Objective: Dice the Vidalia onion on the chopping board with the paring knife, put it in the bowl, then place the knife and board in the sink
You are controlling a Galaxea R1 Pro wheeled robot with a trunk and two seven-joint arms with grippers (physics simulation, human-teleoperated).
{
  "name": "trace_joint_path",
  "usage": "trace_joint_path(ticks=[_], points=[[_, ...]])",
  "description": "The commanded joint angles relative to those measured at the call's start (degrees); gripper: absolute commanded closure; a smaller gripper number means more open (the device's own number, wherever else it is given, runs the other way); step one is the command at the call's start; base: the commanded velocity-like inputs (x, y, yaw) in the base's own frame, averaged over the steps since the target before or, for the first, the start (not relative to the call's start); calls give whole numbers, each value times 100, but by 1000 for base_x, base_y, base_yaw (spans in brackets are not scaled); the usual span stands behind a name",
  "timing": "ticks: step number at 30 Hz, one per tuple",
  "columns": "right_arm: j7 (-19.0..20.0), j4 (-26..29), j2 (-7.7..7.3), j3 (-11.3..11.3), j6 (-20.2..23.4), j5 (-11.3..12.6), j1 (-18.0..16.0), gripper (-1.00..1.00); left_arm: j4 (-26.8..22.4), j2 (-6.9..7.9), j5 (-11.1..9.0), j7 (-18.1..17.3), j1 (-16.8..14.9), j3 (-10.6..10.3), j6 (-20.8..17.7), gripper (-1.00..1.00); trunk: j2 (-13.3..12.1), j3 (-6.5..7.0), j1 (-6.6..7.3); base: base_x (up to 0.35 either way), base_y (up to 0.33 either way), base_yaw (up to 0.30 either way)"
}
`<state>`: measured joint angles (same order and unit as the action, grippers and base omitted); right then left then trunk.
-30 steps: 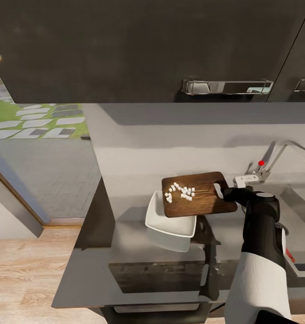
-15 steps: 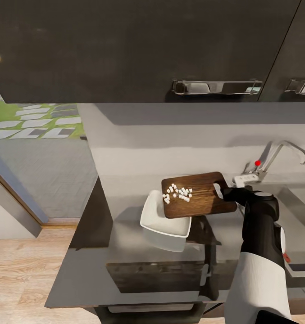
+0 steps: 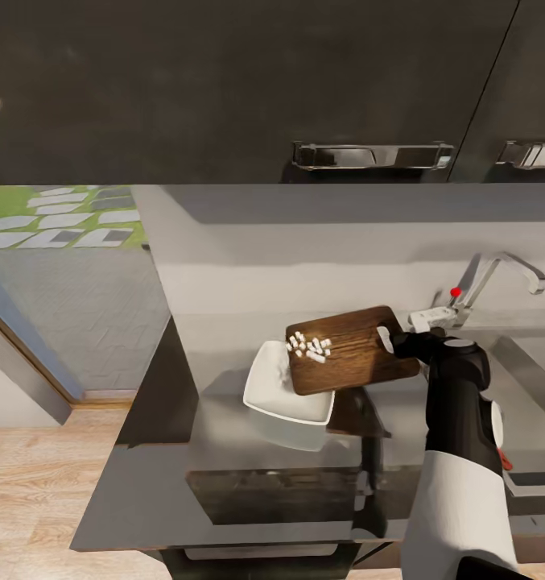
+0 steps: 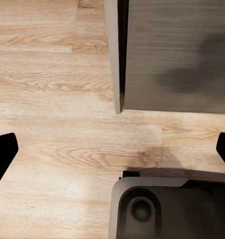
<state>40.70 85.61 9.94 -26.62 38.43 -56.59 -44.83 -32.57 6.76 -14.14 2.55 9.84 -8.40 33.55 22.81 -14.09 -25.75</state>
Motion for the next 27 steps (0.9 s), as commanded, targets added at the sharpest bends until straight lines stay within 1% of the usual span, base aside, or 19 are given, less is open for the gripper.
trace_joint_path(ticks=[1, 3, 7, 8, 10, 12, 18, 24, 27], points=[[55, 8, 6, 33, -11, -86, -8, 100, -7, 9, -54, 27, 1, -47, 10, -100, 11, -10, -3, 0, -4, 0], [51, 8, 6, 97, -11, -95, -8, 100, -10, 9, -54, 27, 1, -47, 11, -100, 11, -10, -3, 0, -1, 0], [45, 8, 6, 131, -7, -98, -8, 100, -7, 9, -54, 27, 1, -47, 12, -100, 11, -10, -3, 0, 0, 0], [40, 8, 6, 172, -5, -98, -8, 100, -6, 9, -54, 27, 1, -47, 12, -100, 11, -10, -3, 0, 0, 0], [36, 8, 6, 335, 3, -104, -8, 100, -4, 9, -54, 27, 1, -47, 12, -100, 11, -10, -3, 0, 0, 0], [19, 8, 6, 410, 6, -106, -8, 100, -4, 9, -54, 27, 1, -47, 12, -100, 11, -10, -3, 0, 0, 0], [-142, 8, 6, 511, 15, -107, -8, 100, -5, 9, -54, 27, 1, -47, 12, -100, 11, -10, -3, 0, 0, 0], [-166, 8, 6, 527, 16, -107, -8, 100, -3, 9, -54, 27, 1, -47, 12, -100, 11, -10, -3, -4, 0, 0], [-240, 8, 6, 529, 16, -107, -8, 100, -3, 9, -54, 27, 1, -47, 12, -100, 11, -10, -3, -153, -27, 0]])
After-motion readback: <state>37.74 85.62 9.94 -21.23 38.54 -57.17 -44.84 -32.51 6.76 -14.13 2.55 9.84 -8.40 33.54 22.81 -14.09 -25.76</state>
